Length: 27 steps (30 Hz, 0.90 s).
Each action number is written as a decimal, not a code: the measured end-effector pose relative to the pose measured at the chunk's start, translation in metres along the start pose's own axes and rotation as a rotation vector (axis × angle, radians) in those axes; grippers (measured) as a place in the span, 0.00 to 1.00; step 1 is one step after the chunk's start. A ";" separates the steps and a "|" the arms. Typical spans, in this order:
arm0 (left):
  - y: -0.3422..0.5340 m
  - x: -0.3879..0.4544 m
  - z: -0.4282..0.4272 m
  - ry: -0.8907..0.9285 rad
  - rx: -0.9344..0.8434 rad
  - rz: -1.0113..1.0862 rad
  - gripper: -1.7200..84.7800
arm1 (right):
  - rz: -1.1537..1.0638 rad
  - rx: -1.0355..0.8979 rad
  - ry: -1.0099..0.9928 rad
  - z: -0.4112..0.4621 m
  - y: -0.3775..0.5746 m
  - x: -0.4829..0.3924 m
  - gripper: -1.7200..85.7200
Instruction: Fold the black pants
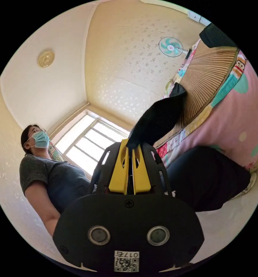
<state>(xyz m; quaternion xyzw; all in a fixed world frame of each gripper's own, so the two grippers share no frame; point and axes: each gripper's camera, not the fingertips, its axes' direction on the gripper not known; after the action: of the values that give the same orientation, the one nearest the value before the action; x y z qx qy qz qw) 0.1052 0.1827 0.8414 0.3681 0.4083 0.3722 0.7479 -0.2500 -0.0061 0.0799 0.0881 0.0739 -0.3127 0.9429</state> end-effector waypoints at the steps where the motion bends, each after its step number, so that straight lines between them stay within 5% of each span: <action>1: 0.004 -0.012 0.003 -0.024 -0.012 -0.040 0.03 | 0.147 -0.056 0.211 0.002 0.001 0.012 0.04; 3: 0.021 -0.056 0.003 0.056 0.004 -0.170 0.08 | 0.161 -0.114 0.358 0.008 0.002 0.005 0.04; 5: 0.031 -0.069 -0.013 0.173 0.074 -0.179 0.12 | 0.019 -0.125 0.271 0.020 -0.002 -0.031 0.04; 9: 0.007 -0.038 -0.047 0.127 0.090 -0.060 0.20 | -0.252 -0.218 0.099 0.092 -0.012 -0.110 0.05; 15: -0.088 0.020 -0.063 0.238 0.091 0.107 0.26 | -0.279 -0.549 -0.062 0.256 0.014 -0.117 0.06; 19: -0.137 0.036 -0.046 0.138 -0.005 0.152 0.22 | -0.316 -0.737 -0.050 0.344 0.062 -0.121 0.06; 22: -0.145 0.019 -0.032 -0.008 -0.058 0.113 0.10 | -0.351 -0.849 -0.042 0.366 0.080 -0.119 0.06; 27: -0.127 -0.029 -0.036 0.183 -0.020 0.121 0.07 | -0.361 -1.063 0.040 0.351 0.048 -0.091 0.08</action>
<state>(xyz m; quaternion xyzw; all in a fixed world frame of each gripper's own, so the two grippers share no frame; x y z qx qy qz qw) 0.0944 0.1093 0.7282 0.3492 0.4483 0.4526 0.6872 -0.2637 0.0097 0.4446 -0.4072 0.2530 -0.3870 0.7877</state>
